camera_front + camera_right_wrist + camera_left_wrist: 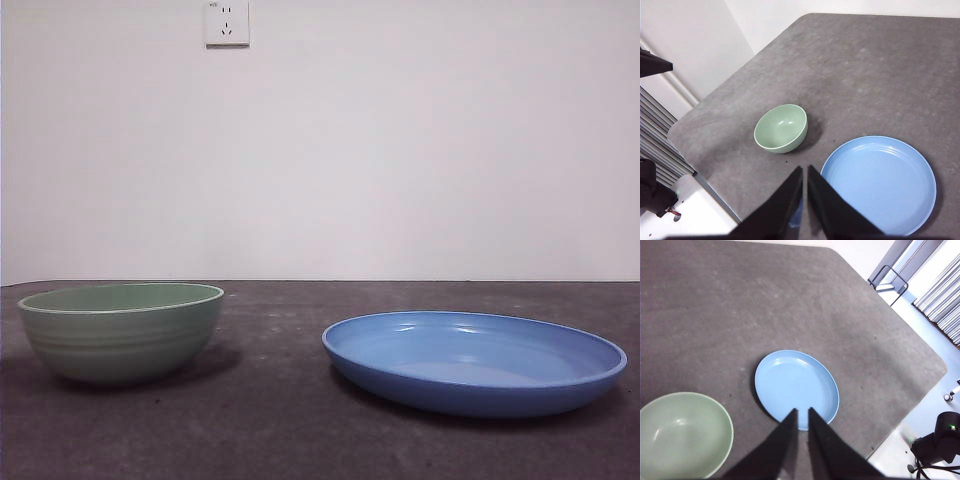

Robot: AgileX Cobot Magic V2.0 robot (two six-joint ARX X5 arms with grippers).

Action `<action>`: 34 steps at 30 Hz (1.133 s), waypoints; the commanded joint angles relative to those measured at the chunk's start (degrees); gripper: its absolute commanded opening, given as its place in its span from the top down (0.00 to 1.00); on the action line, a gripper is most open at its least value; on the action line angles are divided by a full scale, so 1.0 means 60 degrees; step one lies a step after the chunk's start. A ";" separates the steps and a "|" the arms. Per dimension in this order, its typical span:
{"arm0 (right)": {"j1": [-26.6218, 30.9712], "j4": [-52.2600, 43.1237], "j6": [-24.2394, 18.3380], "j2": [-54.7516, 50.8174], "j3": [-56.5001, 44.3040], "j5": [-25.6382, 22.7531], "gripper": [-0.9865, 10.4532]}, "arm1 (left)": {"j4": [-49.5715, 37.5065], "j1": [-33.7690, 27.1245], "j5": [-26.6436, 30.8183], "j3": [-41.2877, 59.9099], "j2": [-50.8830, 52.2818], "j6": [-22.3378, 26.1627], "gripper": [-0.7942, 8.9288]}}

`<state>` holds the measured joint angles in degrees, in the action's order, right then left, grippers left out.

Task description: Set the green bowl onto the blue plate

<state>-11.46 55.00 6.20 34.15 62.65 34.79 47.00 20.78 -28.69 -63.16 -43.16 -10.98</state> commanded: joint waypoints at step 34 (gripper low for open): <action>-0.0025 0.0299 0.0073 0.0033 0.0182 0.0033 0.40 | 0.1031 -0.0386 0.4379 -0.0211 -0.3752 0.0951 0.24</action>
<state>-11.46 56.99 6.26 34.15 62.65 34.79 53.69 18.48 -2.72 -63.26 -64.18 -6.70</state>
